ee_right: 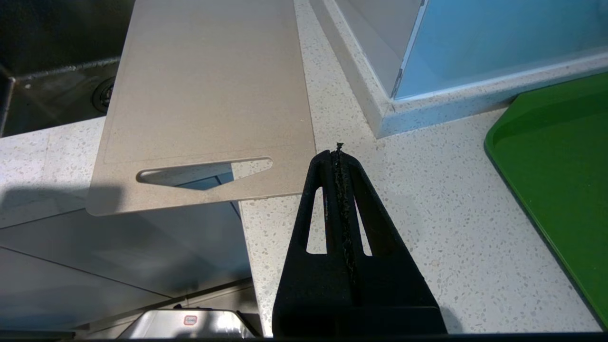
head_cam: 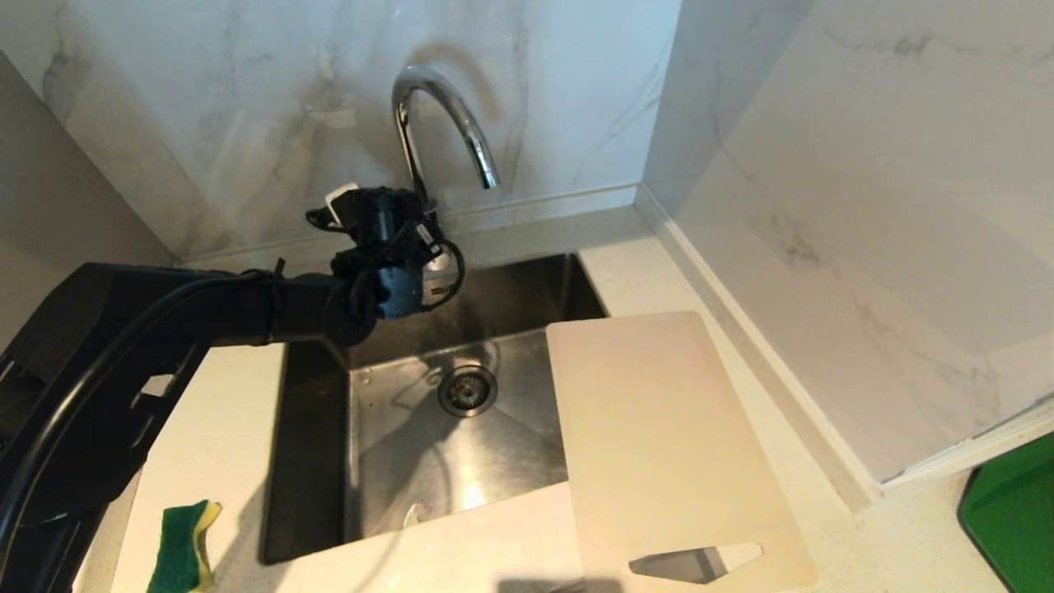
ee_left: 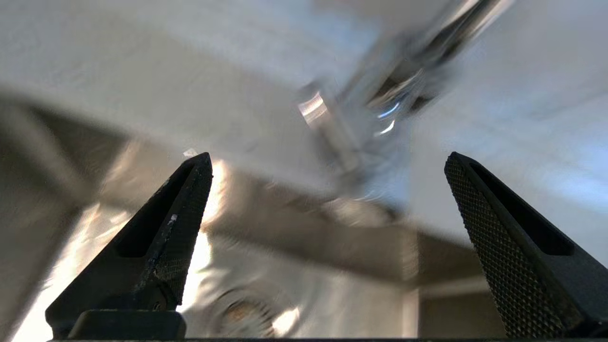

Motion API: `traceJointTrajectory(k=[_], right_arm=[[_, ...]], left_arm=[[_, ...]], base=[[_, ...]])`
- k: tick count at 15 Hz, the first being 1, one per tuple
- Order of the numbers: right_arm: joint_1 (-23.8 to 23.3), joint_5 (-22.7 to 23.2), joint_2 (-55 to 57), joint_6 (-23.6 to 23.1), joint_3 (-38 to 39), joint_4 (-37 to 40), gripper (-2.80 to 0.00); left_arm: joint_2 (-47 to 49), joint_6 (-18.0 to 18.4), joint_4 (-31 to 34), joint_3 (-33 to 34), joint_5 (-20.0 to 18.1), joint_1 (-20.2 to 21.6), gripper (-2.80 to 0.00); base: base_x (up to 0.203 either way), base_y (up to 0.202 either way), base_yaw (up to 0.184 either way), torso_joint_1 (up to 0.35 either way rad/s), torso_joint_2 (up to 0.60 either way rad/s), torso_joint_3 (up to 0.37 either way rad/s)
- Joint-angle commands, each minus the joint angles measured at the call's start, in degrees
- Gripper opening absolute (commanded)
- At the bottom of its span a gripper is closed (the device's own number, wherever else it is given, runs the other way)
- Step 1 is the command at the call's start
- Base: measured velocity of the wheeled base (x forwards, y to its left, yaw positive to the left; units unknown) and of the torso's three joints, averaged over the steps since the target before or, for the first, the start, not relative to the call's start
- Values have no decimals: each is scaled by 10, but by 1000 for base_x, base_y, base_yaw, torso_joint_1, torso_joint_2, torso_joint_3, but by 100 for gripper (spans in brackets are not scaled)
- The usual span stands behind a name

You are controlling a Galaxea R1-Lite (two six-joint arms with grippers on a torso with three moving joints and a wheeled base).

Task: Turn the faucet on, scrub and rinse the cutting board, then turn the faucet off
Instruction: Turn on the tap

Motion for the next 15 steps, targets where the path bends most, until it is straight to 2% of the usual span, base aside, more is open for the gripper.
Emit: traceJointTrajectory(k=[1, 8, 11, 15], right_arm=[[0, 0, 0, 0, 0, 0, -280], [0, 0, 0, 0, 0, 0, -280], [0, 0, 0, 0, 0, 0, -280], [0, 0, 0, 0, 0, 0, -280]], left_arm=[[12, -1, -35, -1, 4, 0, 0], [25, -2, -67, -3, 17, 7, 0], [33, 3, -76, -3, 46, 9, 0], [44, 13, -82, -3, 60, 15, 0]], base=[[0, 0, 0, 0, 0, 0], [0, 0, 0, 0, 0, 0], [0, 0, 0, 0, 0, 0], [0, 0, 0, 0, 0, 0]])
